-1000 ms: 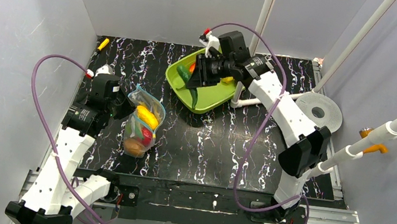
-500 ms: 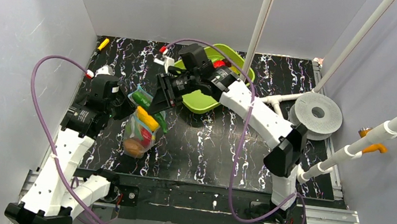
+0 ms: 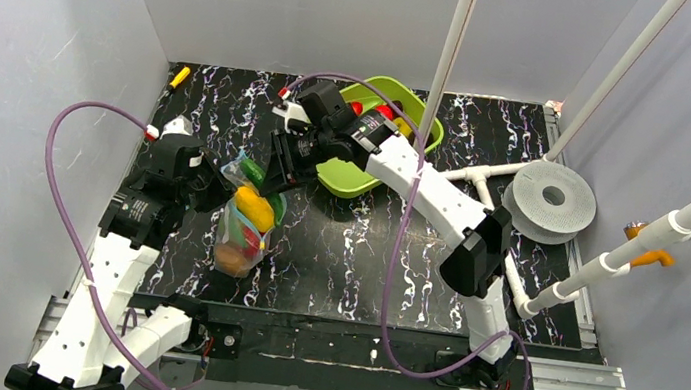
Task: Place the food in the zip-top bag and seal the zipper
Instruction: Place the fake vegetable in the zipper food storage bag, then pick up the fake fruit from the bin, then place the fake fruit in the zipper food storage bag.
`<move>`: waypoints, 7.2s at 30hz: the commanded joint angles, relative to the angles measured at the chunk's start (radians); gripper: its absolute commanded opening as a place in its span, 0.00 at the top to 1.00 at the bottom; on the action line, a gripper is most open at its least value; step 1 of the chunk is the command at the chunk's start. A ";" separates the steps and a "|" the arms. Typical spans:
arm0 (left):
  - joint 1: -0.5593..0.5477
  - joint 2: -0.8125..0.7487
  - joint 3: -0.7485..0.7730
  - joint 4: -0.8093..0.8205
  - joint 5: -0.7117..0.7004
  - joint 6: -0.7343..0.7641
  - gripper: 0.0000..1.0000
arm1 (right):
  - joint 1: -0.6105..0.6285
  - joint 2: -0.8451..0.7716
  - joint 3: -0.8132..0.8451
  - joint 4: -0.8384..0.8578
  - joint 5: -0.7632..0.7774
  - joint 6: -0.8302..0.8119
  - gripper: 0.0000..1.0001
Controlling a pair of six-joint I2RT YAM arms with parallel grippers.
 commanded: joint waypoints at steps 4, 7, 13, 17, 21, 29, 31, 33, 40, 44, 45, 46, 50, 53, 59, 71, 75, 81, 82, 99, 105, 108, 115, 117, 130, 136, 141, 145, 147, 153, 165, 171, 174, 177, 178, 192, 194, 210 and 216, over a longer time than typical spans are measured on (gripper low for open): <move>0.005 -0.015 0.018 -0.008 0.033 -0.007 1.00 | 0.015 0.039 0.084 -0.012 0.074 0.000 0.67; 0.005 -0.010 0.022 -0.011 0.035 -0.006 1.00 | 0.016 0.067 0.131 -0.001 0.100 -0.006 0.58; 0.006 -0.010 0.020 -0.008 0.055 -0.012 1.00 | 0.023 0.096 0.174 0.032 0.133 -0.016 0.39; 0.005 -0.009 0.020 -0.007 0.045 -0.009 1.00 | 0.031 0.080 0.176 0.038 0.149 -0.052 0.31; 0.006 -0.010 0.012 -0.006 0.042 -0.006 1.00 | 0.031 0.023 0.134 0.039 0.184 -0.096 0.30; 0.005 -0.003 -0.002 0.003 0.036 0.001 1.00 | 0.031 -0.128 0.033 0.013 0.324 -0.263 0.25; 0.006 -0.001 -0.003 0.004 0.033 0.005 1.00 | 0.031 -0.160 0.011 0.014 0.364 -0.295 0.23; 0.005 0.002 -0.002 0.005 0.027 0.009 1.00 | 0.031 -0.182 0.008 0.005 0.385 -0.325 0.23; 0.006 0.002 0.000 0.006 -0.001 0.021 1.00 | 0.031 -0.231 0.013 0.000 0.532 -0.407 0.22; 0.006 -0.007 0.000 -0.003 -0.018 0.027 1.00 | 0.031 -0.284 -0.046 0.020 0.637 -0.451 0.24; 0.005 -0.010 -0.002 -0.003 -0.022 0.029 1.00 | 0.031 -0.321 -0.094 0.043 0.660 -0.464 0.25; 0.005 -0.013 -0.003 -0.002 -0.025 0.029 1.00 | 0.030 -0.358 -0.160 0.081 0.690 -0.473 0.27; 0.005 -0.014 -0.007 0.002 -0.030 0.031 1.00 | 0.016 -0.563 -0.543 0.310 0.808 -0.501 0.31; 0.006 -0.010 -0.008 0.007 -0.026 0.032 1.00 | -0.019 -0.707 -0.779 0.441 0.873 -0.490 0.31; 0.005 0.000 -0.013 0.017 -0.016 0.031 1.00 | -0.193 -0.859 -1.084 0.486 0.939 -0.317 0.32; 0.006 -0.006 0.002 0.008 -0.003 0.025 1.00 | -0.593 -0.735 -1.132 0.486 0.680 -0.034 0.42; 0.005 -0.009 0.017 -0.010 -0.005 0.029 1.00 | -0.674 -0.612 -1.004 0.504 0.593 -0.021 0.41; 0.005 -0.024 0.025 -0.019 -0.001 0.028 1.00 | -0.745 -0.326 -0.677 0.399 0.459 -0.084 0.34; 0.006 -0.024 0.026 -0.021 -0.001 0.028 1.00 | -0.745 -0.273 -0.617 0.379 0.453 -0.098 0.32; 0.005 -0.007 0.021 -0.032 -0.010 0.034 1.00 | -0.696 0.222 0.007 0.160 0.496 -0.240 0.32; 0.005 0.002 0.021 -0.033 -0.012 0.035 1.00 | -0.652 0.261 0.045 0.133 0.641 -0.300 0.33; 0.005 0.005 0.019 -0.031 -0.011 0.036 1.00 | -0.632 0.292 0.073 0.106 0.695 -0.345 0.33; 0.006 0.010 0.014 -0.028 -0.006 0.037 1.00 | -0.574 0.347 0.112 0.101 0.859 -0.479 0.28; 0.006 0.009 0.014 -0.029 -0.007 0.039 1.00 | -0.567 0.363 0.125 0.101 0.884 -0.506 0.27; 0.005 0.010 0.016 -0.032 -0.012 0.045 1.00 | -0.566 0.419 0.120 0.096 0.875 -0.527 0.25; 0.005 0.010 0.017 -0.038 -0.012 0.046 1.00 | -0.565 0.406 0.130 0.094 0.859 -0.521 0.33; 0.006 0.017 0.023 -0.034 -0.009 0.046 1.00 | -0.566 0.368 0.156 0.095 0.815 -0.498 0.42; 0.006 0.015 0.023 -0.037 -0.008 0.045 1.00 | -0.567 0.315 0.170 0.109 0.780 -0.468 0.48; 0.006 0.014 0.022 -0.039 -0.011 0.044 1.00 | -0.569 0.286 0.168 0.121 0.761 -0.450 0.50; 0.005 0.007 0.025 -0.045 -0.015 0.046 1.00 | -0.600 0.211 0.162 0.136 0.676 -0.362 0.53; 0.005 0.003 0.017 -0.038 -0.011 0.046 1.00 | -0.672 0.029 -0.001 0.204 0.472 -0.214 0.62; 0.005 0.001 0.010 -0.035 -0.013 0.049 1.00 | -0.673 -0.102 -0.179 0.215 0.601 -0.225 0.64; 0.005 0.004 0.010 -0.028 -0.012 0.053 1.00 | -0.673 -0.157 -0.274 0.213 0.651 -0.249 0.66; 0.005 0.009 0.011 -0.023 -0.008 0.055 1.00 | -0.673 -0.224 -0.382 0.220 0.687 -0.267 0.67; 0.006 0.012 0.010 -0.020 -0.005 0.056 1.00 | -0.672 -0.250 -0.418 0.224 0.712 -0.273 0.68; 0.006 0.033 0.001 0.013 0.012 0.057 1.00 | -0.595 -0.568 -0.921 0.241 0.768 -0.252 0.68; 0.005 0.031 0.002 0.011 0.009 0.058 1.00 | -0.540 -0.610 -0.984 0.252 0.757 -0.240 0.68; 0.006 0.020 -0.001 0.004 0.016 0.036 1.00 | 0.041 -0.669 -0.801 0.492 0.656 -0.258 0.66; 0.006 0.011 -0.001 0.000 0.017 0.025 1.00 | 0.104 -0.553 -0.610 0.509 0.511 -0.301 0.64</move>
